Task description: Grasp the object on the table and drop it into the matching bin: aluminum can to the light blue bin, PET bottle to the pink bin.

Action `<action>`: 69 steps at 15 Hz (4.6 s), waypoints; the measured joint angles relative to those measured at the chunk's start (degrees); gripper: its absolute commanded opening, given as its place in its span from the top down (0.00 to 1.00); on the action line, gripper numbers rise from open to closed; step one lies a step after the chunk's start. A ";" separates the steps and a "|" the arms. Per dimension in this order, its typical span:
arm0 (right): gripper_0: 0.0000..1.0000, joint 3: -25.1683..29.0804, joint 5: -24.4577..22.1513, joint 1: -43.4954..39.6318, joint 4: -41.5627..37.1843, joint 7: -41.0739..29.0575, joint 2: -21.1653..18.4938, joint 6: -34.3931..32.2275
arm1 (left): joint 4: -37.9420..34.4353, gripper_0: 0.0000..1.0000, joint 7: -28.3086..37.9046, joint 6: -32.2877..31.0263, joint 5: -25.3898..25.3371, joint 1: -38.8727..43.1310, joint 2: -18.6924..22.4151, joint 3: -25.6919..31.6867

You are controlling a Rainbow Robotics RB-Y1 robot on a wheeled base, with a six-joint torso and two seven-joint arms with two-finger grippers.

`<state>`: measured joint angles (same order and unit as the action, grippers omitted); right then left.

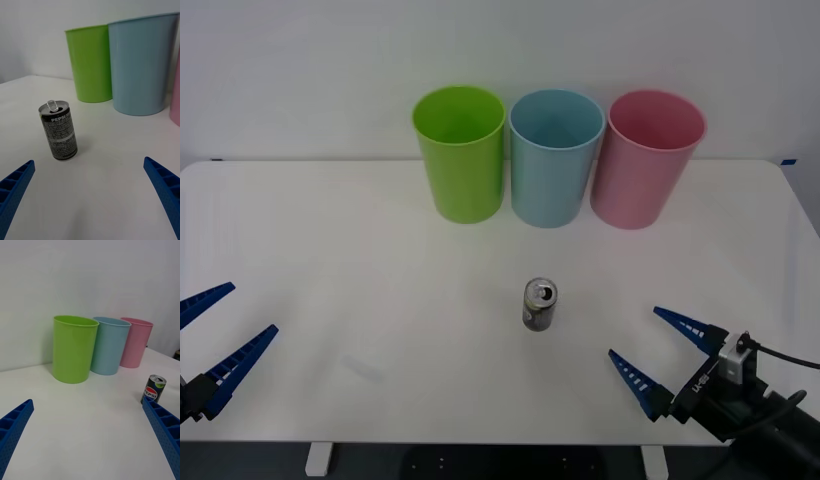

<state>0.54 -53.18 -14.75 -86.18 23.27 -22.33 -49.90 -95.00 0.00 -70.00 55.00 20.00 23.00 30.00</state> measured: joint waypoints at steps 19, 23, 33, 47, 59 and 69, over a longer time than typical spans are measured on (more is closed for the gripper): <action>0.00 -12.68 -2.52 5.58 0.05 3.26 3.43 14.81 | 0.00 0.00 0.00 0.00 0.00 0.00 0.00 0.00; 0.00 -14.74 -2.71 7.43 0.56 3.25 3.43 17.88 | 0.00 0.00 0.00 0.00 0.00 0.00 0.00 0.00; 0.00 -15.49 -3.68 16.95 11.43 3.53 7.50 18.00 | 0.00 0.00 0.00 0.00 0.00 0.01 0.00 0.00; 1.00 -16.43 -4.62 19.59 14.17 3.83 9.77 18.88 | 0.00 0.00 0.00 0.00 0.00 0.01 0.00 0.00; 1.00 -16.30 -4.06 18.00 9.62 2.60 9.20 19.13 | 0.00 0.00 0.00 0.00 0.00 0.01 0.00 0.00; 1.00 -14.10 -8.52 9.65 -10.26 -14.89 3.80 19.56 | 0.00 0.00 0.00 0.00 0.00 0.00 0.00 0.00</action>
<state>-13.56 -61.71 -5.10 -96.44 8.38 -18.52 -30.35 -95.00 0.00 -70.00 55.00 20.00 23.00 30.00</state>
